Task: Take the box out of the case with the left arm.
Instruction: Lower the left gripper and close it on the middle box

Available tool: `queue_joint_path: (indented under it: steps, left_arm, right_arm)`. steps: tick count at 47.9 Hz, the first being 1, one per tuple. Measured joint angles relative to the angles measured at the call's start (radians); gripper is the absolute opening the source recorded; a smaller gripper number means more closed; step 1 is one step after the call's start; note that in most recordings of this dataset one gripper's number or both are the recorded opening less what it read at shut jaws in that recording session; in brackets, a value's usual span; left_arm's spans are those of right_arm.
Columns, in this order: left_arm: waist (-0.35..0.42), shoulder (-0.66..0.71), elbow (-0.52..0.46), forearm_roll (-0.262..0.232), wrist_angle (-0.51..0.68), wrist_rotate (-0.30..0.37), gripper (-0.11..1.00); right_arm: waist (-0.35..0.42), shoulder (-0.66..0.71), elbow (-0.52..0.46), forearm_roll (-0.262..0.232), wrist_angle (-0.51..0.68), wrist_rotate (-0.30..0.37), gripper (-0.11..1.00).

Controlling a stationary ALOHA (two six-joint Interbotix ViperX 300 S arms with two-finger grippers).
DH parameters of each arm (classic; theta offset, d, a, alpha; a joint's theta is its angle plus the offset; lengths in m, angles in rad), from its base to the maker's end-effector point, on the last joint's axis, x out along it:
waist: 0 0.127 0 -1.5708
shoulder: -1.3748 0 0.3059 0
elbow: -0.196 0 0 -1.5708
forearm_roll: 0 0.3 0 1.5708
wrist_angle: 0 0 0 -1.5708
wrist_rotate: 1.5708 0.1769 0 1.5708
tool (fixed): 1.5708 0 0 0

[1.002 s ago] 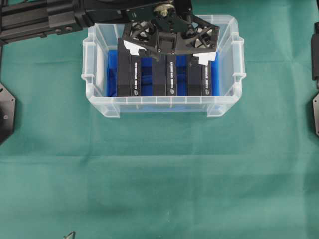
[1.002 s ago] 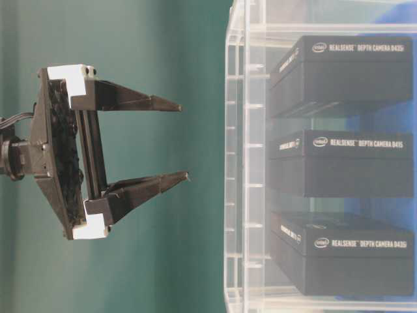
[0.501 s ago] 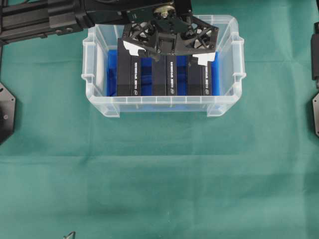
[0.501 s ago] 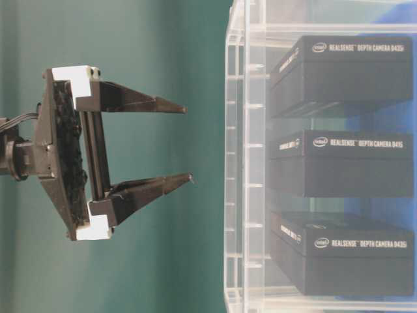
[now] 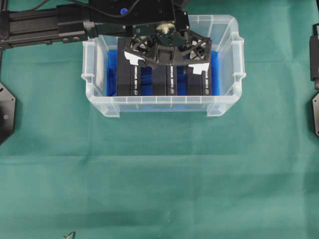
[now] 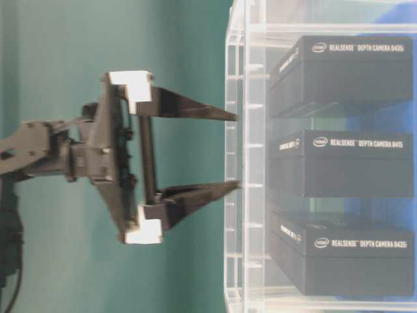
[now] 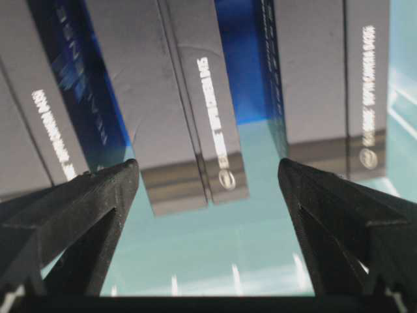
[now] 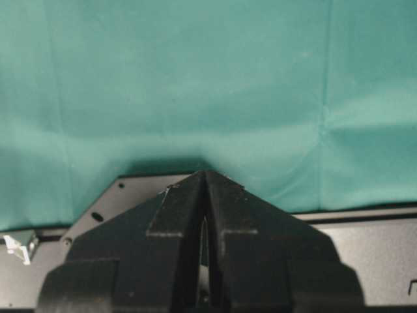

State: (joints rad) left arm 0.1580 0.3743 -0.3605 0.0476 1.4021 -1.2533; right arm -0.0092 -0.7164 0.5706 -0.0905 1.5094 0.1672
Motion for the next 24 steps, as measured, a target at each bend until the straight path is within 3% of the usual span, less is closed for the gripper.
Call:
queue_joint_path:
  steps: [24]
  left_arm:
    - [0.012,-0.002,0.166,0.025,-0.164,-0.066,0.89]
  right_arm:
    - [0.000,-0.003,0.005,0.002,-0.009,0.002,0.02]
